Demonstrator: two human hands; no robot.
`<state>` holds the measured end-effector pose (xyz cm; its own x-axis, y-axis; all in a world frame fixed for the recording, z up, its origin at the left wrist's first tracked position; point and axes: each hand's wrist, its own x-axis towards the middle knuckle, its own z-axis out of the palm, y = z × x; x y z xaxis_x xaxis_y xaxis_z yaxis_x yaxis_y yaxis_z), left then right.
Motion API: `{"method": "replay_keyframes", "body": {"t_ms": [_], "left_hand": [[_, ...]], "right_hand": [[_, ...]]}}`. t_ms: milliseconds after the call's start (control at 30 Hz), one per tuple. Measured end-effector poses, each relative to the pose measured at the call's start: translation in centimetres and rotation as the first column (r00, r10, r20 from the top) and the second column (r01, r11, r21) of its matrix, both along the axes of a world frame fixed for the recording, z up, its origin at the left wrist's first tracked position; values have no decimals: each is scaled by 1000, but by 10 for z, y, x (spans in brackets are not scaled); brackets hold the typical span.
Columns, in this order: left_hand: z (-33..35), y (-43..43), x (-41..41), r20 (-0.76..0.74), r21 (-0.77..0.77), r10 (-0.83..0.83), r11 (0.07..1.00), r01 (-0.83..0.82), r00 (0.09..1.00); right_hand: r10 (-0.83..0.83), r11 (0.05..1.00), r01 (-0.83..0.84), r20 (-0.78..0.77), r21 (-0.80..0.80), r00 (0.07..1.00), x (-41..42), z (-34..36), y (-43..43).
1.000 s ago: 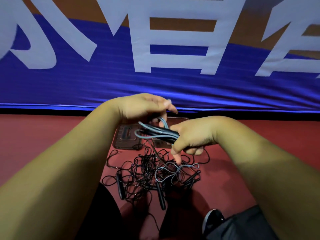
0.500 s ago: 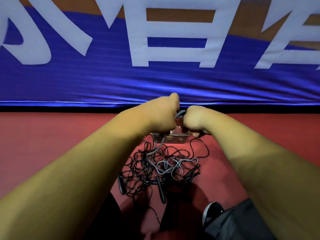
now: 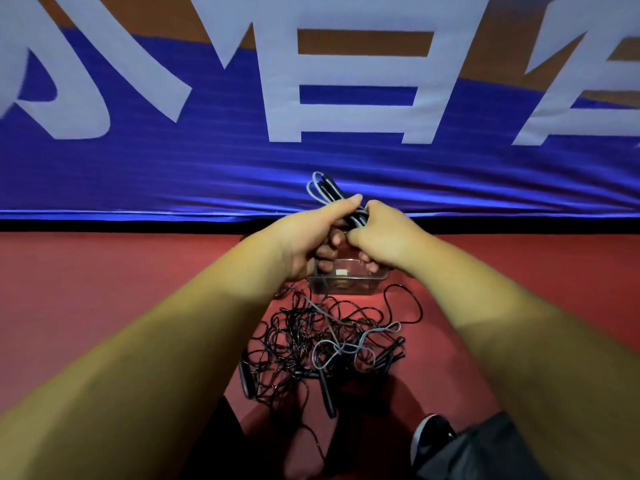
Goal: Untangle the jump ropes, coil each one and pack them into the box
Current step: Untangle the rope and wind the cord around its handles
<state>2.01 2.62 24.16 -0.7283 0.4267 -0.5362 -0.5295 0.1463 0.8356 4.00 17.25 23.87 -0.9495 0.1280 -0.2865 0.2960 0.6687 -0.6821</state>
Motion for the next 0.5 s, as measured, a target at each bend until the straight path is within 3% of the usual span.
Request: {"method": "replay_keyframes", "body": {"t_ms": [300, 433, 500], "left_hand": [[0, 10, -4, -89, 130, 148, 982, -136, 985], [2, 10, -4, -134, 87, 129, 989, -118, 983], [10, 10, -2, -239, -59, 69, 995, -85, 969]], "right_hand": [[-15, 980, 6, -43, -199, 999, -3, 4, 5], [-16, 995, 15, -12, -97, 1000, -2, 2, 8], [-24, 998, 24, 1, -56, 1000, -2, 1, 10]]}}
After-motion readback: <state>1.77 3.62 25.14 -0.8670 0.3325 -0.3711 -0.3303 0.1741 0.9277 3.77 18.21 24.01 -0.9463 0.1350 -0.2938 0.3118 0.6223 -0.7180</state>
